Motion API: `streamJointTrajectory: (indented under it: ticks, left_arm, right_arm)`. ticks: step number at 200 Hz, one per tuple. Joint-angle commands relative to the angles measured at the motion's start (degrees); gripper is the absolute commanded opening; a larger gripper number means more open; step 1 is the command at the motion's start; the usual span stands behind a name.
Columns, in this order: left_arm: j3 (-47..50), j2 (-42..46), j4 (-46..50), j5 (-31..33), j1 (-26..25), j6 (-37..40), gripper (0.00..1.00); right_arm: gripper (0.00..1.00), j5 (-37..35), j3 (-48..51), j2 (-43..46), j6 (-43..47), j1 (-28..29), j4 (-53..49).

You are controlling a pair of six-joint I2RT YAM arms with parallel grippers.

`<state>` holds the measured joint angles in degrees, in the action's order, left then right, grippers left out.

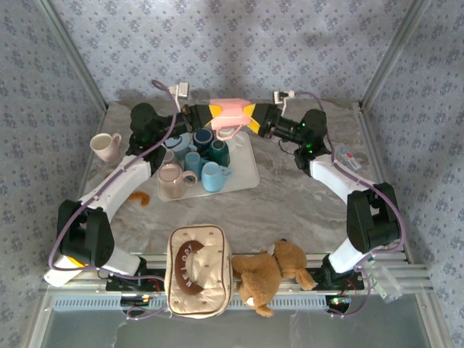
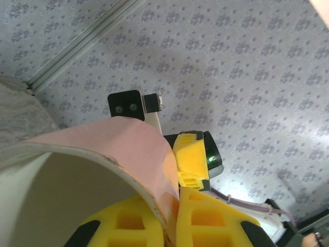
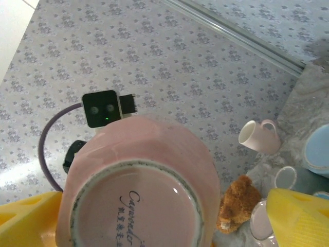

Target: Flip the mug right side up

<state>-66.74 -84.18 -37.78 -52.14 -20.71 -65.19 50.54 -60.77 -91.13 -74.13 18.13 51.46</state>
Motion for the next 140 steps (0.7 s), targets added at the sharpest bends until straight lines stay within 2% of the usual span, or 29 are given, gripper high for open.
streamJointTrajectory:
  ticks: [1, 37, 49, 67, 82, 105, 140]
  left_arm:
    - [-6.52, 4.33, 6.78, -2.88, -0.47, 12.53, 0.0]
    - [-10.74, 6.48, 28.92, -0.8, -0.47, 30.06, 0.0]
    - [-12.63, 6.79, 35.23, 0.38, -0.46, 34.45, 0.0]
    - [-15.7, 6.8, 45.15, 4.02, -0.47, 41.07, 0.0]
    - [-18.86, 6.34, 53.65, 7.08, -0.43, 46.79, 0.0]
    - [-23.05, 5.62, 64.39, 14.14, -0.47, 52.45, 0.0]
    - [-28.29, 4.51, 75.93, 26.56, 0.64, 55.72, 0.0]
  right_arm:
    - [1.0, -3.71, 3.04, 1.63, 0.94, -2.91, -2.06]
    - [1.0, -3.3, 6.15, 5.27, 4.06, -5.22, -4.37]
    - [1.0, -3.78, 6.47, 7.63, 7.97, -5.95, -11.58]
    - [0.93, -5.46, 4.35, 11.73, 19.21, -6.22, -28.64]
    - [0.91, -8.09, 2.2, 14.61, 27.8, -6.02, -41.06]
    - [0.86, -11.92, 0.26, 18.03, 35.55, -5.76, -52.09]
    - [0.83, -23.64, -3.39, 21.29, 45.33, -3.43, -67.89]
